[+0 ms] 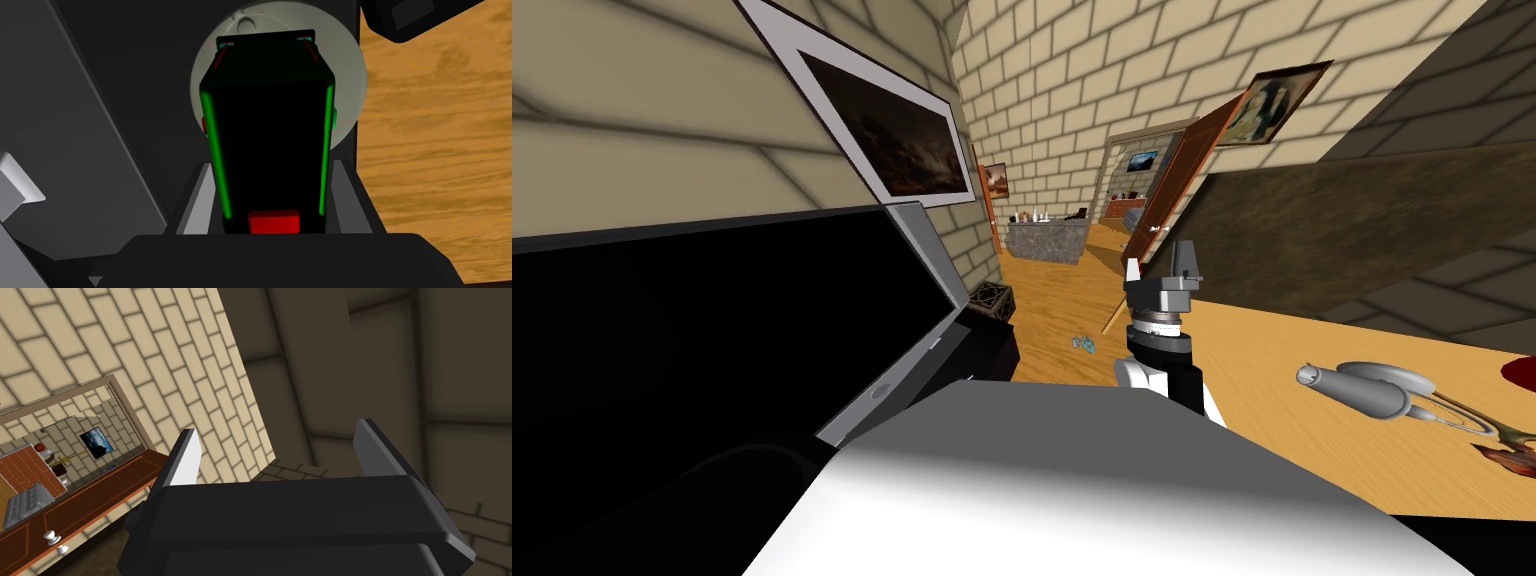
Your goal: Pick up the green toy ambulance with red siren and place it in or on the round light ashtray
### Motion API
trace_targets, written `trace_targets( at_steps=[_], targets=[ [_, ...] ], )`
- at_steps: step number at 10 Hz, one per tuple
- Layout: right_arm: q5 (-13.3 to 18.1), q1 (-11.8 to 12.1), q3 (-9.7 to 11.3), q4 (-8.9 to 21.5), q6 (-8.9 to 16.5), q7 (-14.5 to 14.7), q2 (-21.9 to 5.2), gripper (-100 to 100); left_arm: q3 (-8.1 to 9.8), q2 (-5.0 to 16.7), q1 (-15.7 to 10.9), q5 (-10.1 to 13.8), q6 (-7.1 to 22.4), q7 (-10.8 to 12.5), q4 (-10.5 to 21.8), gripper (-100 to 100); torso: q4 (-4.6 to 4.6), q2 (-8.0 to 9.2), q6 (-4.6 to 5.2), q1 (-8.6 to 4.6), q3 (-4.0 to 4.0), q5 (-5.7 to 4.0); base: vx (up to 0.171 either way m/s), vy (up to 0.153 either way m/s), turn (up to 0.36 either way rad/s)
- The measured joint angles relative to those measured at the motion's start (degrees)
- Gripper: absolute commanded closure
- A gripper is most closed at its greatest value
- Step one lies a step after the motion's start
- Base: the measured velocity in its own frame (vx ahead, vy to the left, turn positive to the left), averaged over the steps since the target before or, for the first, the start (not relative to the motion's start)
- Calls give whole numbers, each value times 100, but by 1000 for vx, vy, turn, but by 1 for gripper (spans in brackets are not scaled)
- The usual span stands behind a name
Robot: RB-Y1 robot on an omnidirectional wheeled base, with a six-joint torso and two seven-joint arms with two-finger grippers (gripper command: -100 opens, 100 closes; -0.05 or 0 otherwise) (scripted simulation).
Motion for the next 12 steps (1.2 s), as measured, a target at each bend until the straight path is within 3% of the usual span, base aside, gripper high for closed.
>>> trace_targets(
  at_steps=[1, 5, 6, 7, 12],
  targets=[
    [0, 1, 0, 0, 0, 0, 0, 0, 2, 2, 20, 5, 26, -6, -15, -100, -1, -23, 5, -4, -10, 3, -14, 4, 2],
    [0, 2, 0, 0, 0, 0, 0, 0, 2, 1, 20, 4, 25, -7, -12, -100, -10, -59, 6, -15, -33, -1, -2, 0, 0],
    [0, 2, 0, 0, 0, 0, 0, 0, 2, 1, 20, 4, 25, -7, -12, 0, -10, -60, 6, -15, -33, -1, 0, 0, 0],
    [0, 2, 0, 0, 0, 0, 0, 0, 2, 1, 20, 4, 25, -7, -12, -100, -10, -61, 6, -15, -33, -1, 0, 0, 0],
    [0, 1, 0, 0, 0, 0, 0, 0, 397, 229, 411, 448, 494, 162, -468, -100, -10, -59, 6, -16, -33, -1, -2, 1, -1]
  ],
)
